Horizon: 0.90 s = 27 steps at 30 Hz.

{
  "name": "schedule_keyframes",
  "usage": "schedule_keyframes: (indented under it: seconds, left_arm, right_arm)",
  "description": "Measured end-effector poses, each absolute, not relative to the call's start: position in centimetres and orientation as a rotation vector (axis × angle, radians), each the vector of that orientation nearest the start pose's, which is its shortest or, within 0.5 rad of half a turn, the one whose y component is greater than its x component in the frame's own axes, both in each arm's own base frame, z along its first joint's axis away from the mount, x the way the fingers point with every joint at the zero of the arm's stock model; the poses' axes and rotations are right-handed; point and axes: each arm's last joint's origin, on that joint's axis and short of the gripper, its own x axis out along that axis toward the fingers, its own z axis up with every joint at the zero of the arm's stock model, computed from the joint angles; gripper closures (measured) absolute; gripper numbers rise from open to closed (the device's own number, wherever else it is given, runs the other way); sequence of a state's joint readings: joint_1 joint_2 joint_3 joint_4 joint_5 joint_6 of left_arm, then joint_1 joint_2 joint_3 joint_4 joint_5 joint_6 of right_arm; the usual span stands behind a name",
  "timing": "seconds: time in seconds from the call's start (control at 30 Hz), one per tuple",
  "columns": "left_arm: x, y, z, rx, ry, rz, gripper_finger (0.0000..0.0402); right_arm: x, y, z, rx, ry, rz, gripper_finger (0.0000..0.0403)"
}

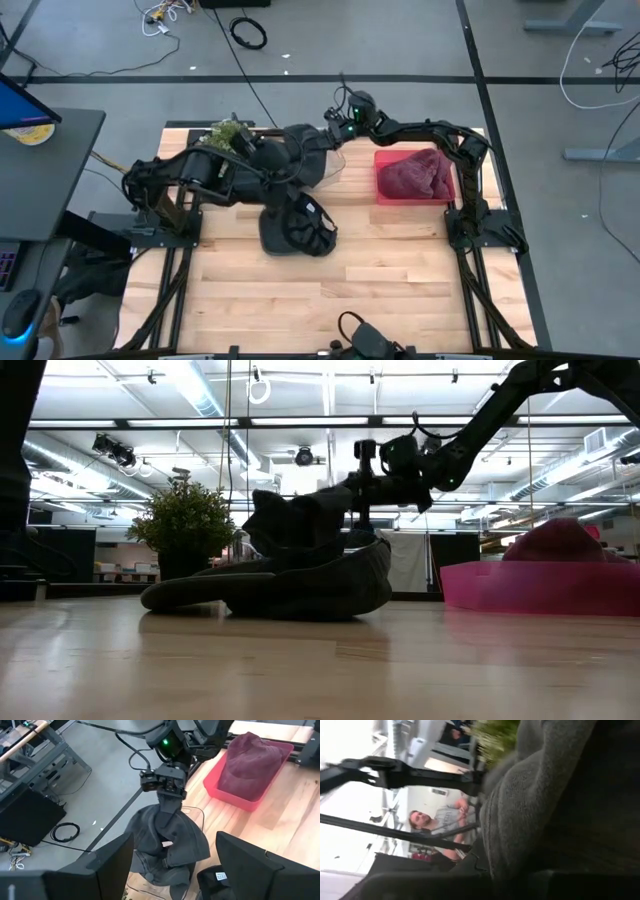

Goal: Pick & Place hat
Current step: Put the bottom black cap into the transparent bin

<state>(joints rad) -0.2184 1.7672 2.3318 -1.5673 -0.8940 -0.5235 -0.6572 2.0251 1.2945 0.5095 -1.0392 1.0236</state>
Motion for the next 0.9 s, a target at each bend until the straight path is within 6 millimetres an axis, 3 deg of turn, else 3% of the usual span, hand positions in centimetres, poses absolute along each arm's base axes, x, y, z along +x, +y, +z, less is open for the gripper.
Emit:
schedule_keyframes:
  seconds: [0.27, 0.73, 0.9]
  left_arm:
    - [29.3, -2.7, 47.2, 0.019, 0.655, 0.866, 0.0115]
    - [29.5, -0.6, 47.1, -0.008, 0.673, 0.916, 0.0115]
    - [29.5, -0.4, 47.1, -0.008, 0.684, 0.911, 0.0115]
  right_arm:
    - [35.9, -24.5, 18.8, 1.16, 0.431, 0.23, 0.0391]
    - [37.0, -23.5, 19.8, 1.168, 0.378, 0.264, 0.0387]
    - [37.3, -23.1, 19.7, 1.169, 0.394, 0.266, 0.0327]
